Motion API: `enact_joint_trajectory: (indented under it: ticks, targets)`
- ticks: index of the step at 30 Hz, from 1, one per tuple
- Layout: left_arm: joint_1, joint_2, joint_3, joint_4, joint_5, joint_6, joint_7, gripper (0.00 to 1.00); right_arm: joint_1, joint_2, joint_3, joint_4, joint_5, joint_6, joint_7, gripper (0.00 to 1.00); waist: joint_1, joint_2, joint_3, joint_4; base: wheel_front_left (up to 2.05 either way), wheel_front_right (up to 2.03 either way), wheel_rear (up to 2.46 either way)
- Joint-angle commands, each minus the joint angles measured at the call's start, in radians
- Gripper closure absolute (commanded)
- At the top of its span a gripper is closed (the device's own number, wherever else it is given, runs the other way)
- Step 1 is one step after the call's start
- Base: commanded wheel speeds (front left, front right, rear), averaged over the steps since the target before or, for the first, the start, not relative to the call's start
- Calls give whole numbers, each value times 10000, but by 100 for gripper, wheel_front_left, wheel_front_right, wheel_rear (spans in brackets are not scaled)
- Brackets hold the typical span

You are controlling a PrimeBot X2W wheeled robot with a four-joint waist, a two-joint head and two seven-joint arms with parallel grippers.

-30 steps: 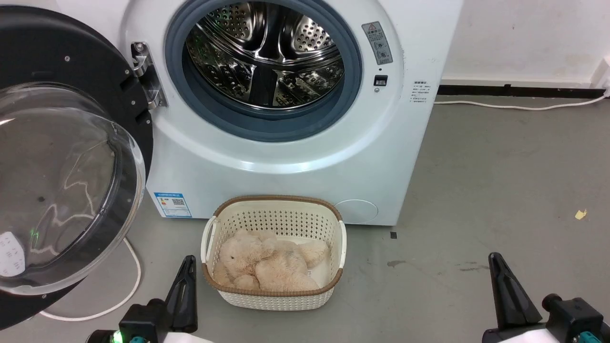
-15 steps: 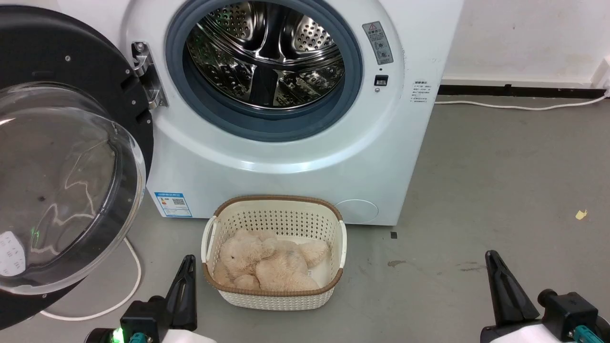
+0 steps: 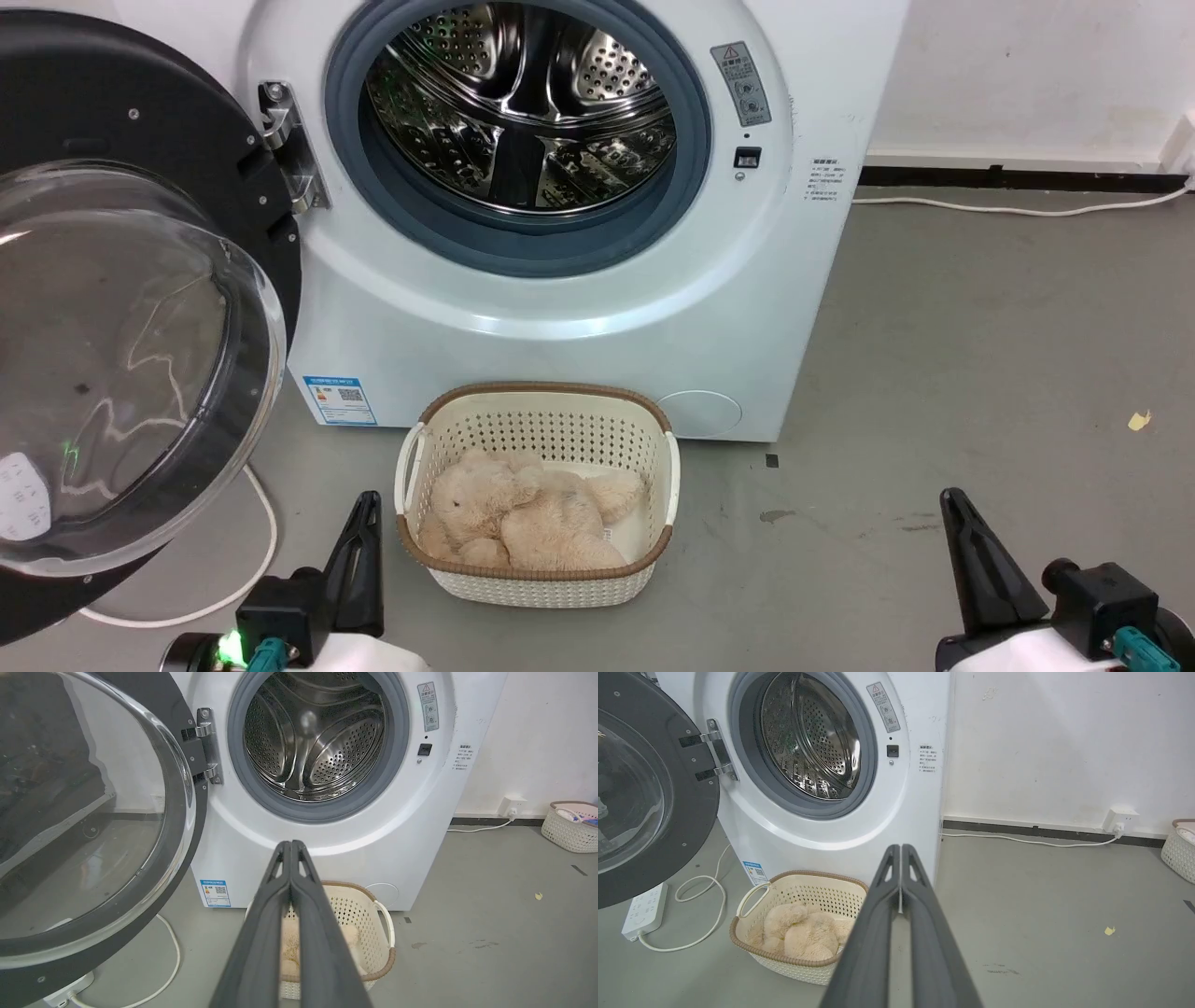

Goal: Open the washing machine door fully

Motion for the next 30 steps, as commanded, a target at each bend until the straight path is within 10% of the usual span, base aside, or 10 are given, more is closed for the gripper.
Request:
enact_joint_trajectory:
  ticks: [1,30]
  targets:
    - [-135,-42,57,-35,91,-59,79,100,-154,1,18,-63,-47,3,85,100,0,0,0,1,0,0,0]
    - [-315,-253,401,-85,542,-295,651,100,-374,2,90,-133,-334,5,660,100,0,0,6,21,0,0,0]
